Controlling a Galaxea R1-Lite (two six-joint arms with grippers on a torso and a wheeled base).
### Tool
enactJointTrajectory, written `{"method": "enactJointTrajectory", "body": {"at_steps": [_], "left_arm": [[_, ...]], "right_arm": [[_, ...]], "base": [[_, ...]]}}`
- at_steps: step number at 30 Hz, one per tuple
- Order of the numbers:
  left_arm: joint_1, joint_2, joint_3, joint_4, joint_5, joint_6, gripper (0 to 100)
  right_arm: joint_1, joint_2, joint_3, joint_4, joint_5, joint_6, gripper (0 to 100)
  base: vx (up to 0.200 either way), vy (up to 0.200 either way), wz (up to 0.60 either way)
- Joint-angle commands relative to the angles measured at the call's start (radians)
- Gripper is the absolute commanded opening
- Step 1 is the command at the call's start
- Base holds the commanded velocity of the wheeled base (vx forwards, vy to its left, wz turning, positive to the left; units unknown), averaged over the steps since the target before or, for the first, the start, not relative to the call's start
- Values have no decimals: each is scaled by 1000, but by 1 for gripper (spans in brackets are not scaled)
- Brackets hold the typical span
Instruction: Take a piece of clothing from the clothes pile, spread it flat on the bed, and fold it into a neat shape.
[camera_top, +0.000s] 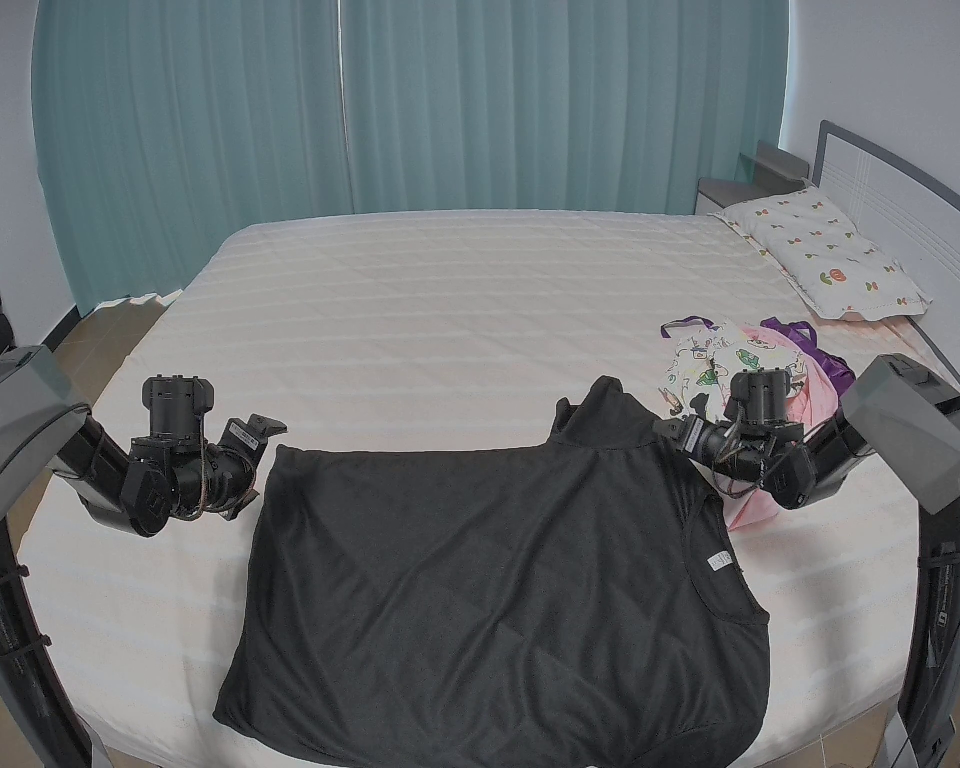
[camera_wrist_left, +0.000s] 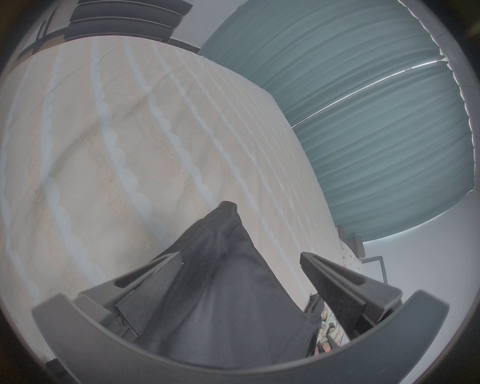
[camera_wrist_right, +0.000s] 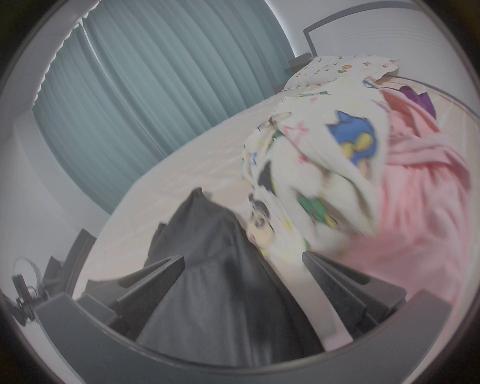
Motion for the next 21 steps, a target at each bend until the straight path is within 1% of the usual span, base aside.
{"method": "enactJointTrajectory", "body": {"at_steps": [1,5,7,8,10,14,16,17,20,21], "left_arm": [[-20,-130,102,-24,-15,6,100],[-34,-167,164,-19,-13,6,100],[-34,-170,173,-19,-13,6,100],[-46,-192,243,-25,-16,18,100],[-52,-202,271,-25,-18,27,100],[-67,-227,308,-25,-21,26,100],[-75,-236,322,-25,-18,26,100],[-90,-262,352,-25,-16,26,100],[-96,-276,368,-25,-16,26,100],[-104,-307,398,-25,-19,26,100]], "right_arm": [[2,-260,345,-75,-3,-113,100],[2,-334,500,-110,-3,-122,100],[2,-340,510,-108,-3,-122,100],[1,-379,596,-108,10,-112,100],[2,-398,638,-111,21,-105,100],[16,-446,731,-114,35,-75,100],[22,-458,746,-114,35,-59,100],[25,-467,781,-114,26,-33,100],[27,-467,800,-121,21,-29,100],[24,-474,864,-160,33,-29,100]], "base": [[0,0,0],[0,0,0],[0,0,0],[0,0,0],[0,0,0],[-200,0,0],[-200,0,0],[-200,0,0],[-200,0,0],[-200,0,0]]}}
